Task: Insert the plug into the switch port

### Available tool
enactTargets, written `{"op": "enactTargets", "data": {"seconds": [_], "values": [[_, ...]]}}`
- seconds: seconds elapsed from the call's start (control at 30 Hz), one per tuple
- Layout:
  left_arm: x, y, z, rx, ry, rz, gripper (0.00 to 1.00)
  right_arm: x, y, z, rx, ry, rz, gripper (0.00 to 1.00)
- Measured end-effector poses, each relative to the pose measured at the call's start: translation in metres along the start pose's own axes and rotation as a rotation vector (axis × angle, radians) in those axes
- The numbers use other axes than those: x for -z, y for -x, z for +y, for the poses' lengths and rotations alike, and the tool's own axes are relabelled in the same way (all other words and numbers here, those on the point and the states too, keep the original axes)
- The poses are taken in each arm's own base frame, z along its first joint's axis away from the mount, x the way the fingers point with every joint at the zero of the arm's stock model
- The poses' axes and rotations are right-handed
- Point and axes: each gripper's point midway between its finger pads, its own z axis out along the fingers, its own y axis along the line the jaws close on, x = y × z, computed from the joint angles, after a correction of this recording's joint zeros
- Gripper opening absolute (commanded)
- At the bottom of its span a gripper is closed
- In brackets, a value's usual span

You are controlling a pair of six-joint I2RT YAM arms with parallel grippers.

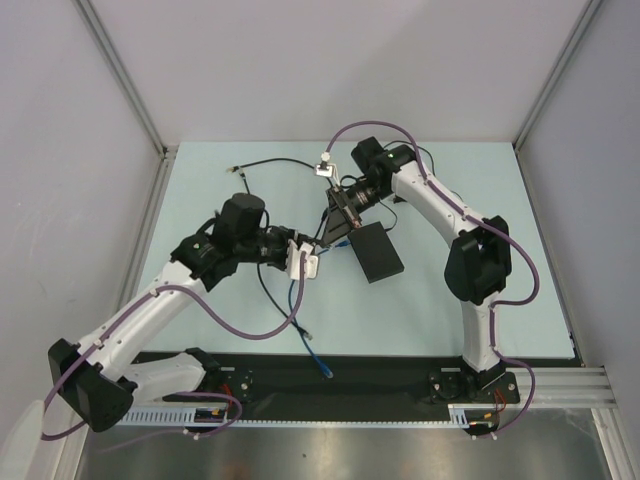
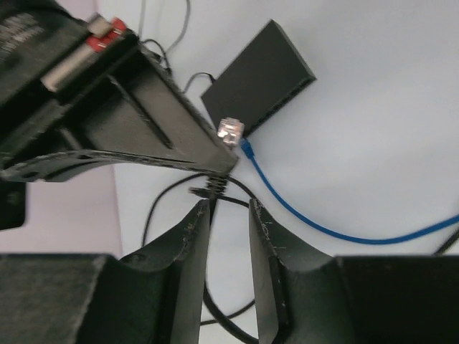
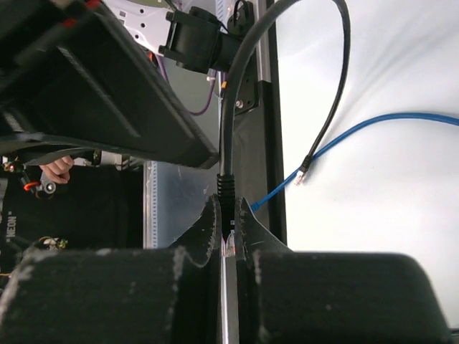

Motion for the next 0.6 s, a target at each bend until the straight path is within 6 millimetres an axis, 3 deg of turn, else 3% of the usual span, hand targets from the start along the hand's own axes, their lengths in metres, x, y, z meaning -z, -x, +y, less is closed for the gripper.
{"op": "enactTargets", "data": {"seconds": [0.27,0.6], "values": [[0.009,0.017,0.027,-0.074,0.109,-0.058,0.34,-0.01,-0.006,0.001,-0.02,0.002,0.026,0.0],[0.007,0.012,0.015,-0.108,0.056,-0.049,0.34,-0.011,-0.006,0.003,-0.005,-0.007,0.03,0.0]]}}
